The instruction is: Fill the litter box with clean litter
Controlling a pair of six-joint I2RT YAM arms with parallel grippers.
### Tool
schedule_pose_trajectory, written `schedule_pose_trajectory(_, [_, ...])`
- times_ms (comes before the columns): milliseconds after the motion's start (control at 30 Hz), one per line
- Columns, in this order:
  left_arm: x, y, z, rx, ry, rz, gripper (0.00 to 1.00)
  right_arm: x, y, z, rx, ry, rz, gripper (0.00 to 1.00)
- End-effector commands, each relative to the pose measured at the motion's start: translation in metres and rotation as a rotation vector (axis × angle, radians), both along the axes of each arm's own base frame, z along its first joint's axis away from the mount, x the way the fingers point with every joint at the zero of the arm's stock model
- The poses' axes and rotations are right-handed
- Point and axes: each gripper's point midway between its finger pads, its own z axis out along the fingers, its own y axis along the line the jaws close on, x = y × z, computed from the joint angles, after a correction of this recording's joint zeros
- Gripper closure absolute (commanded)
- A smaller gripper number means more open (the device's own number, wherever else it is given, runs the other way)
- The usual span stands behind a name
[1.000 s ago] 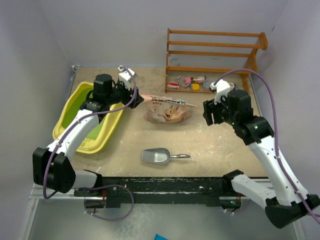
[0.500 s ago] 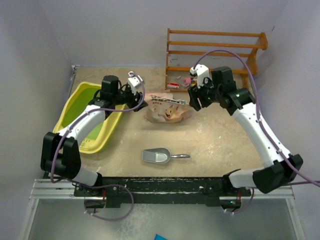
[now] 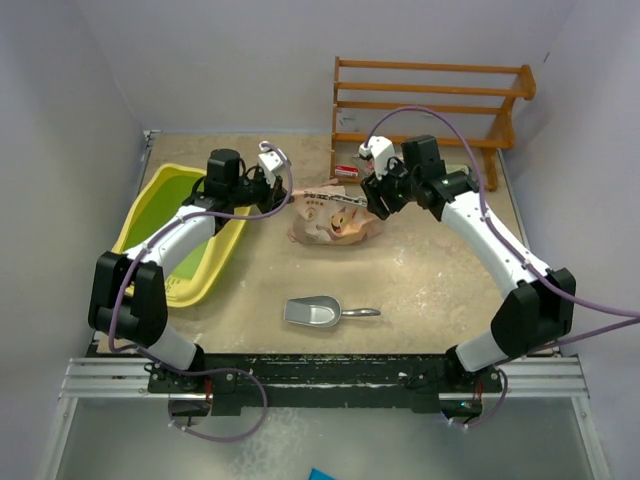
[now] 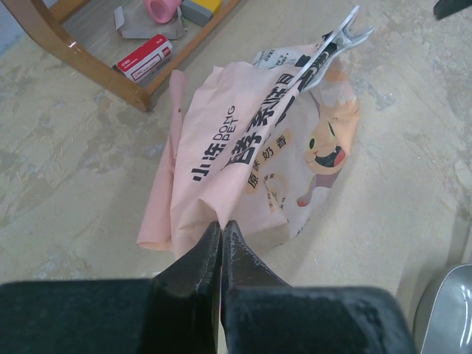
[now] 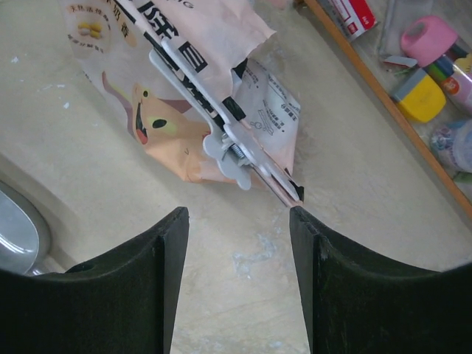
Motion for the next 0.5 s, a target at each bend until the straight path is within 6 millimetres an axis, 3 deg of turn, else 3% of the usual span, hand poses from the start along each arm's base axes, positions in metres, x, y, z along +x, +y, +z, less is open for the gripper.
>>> schedule_pose_trajectory(0, [0.001, -0.012, 0.025, -0.054, -0.051, -0.046, 1.00, 0.017, 0.015, 0.000, 0.035, -0.096, 0.081, 0.40])
schedule_pose_trajectory(333, [0.000, -0.014, 0.028, -0.070, -0.042, -0.051, 1.00, 0.032, 0.028, -0.020, 0.027, -0.053, 0.133, 0.42])
schedule_pose_trajectory(467, [-0.002, -0.015, 0.029, -0.076, -0.039, -0.055, 1.00, 0.036, 0.026, -0.016, 0.031, -0.069, 0.110, 0.47])
